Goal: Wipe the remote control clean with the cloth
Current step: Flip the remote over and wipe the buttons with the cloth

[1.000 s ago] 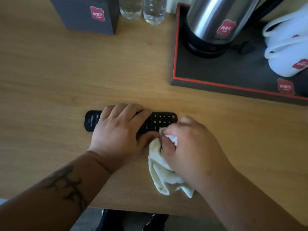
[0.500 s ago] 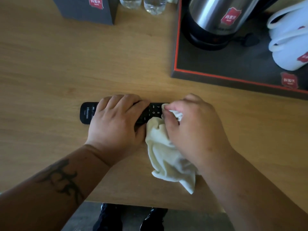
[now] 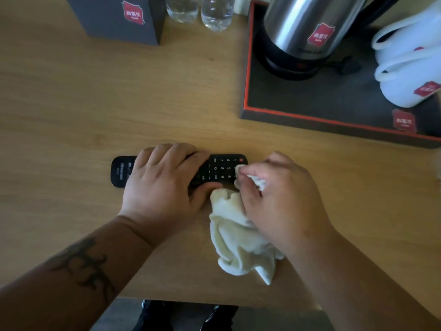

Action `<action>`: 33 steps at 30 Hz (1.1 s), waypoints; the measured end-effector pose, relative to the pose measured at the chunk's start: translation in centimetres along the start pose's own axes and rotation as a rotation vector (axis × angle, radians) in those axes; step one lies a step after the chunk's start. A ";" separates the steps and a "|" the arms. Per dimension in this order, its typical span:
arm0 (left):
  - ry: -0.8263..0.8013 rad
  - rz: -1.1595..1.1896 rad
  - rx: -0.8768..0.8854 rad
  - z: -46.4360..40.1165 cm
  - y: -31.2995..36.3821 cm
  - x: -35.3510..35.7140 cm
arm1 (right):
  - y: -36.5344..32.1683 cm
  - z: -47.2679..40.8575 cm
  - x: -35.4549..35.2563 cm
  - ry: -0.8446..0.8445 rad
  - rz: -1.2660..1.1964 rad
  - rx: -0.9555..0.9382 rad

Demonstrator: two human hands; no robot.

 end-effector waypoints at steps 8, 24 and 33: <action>0.000 0.001 -0.002 0.1 -0.1 -0.1 | 0.8 -0.6 -1.0 0.097 -0.128 0.015; -0.005 0.014 -0.021 0.0 -0.3 -0.1 | -2.3 -1.2 1.3 -0.183 -0.020 -0.084; -0.006 0.050 -0.024 0.1 -0.3 -0.1 | -3.9 -1.7 1.9 -0.172 -0.061 -0.146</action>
Point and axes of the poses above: each hand's wrist, its own z-axis away from the middle knuckle, its own x-axis out of the palm, y = z × x, the point moved 10 cm from there along -z, towards the middle knuckle, and after that the axes turned 4 degrees about -x, right-handed, at the moved point
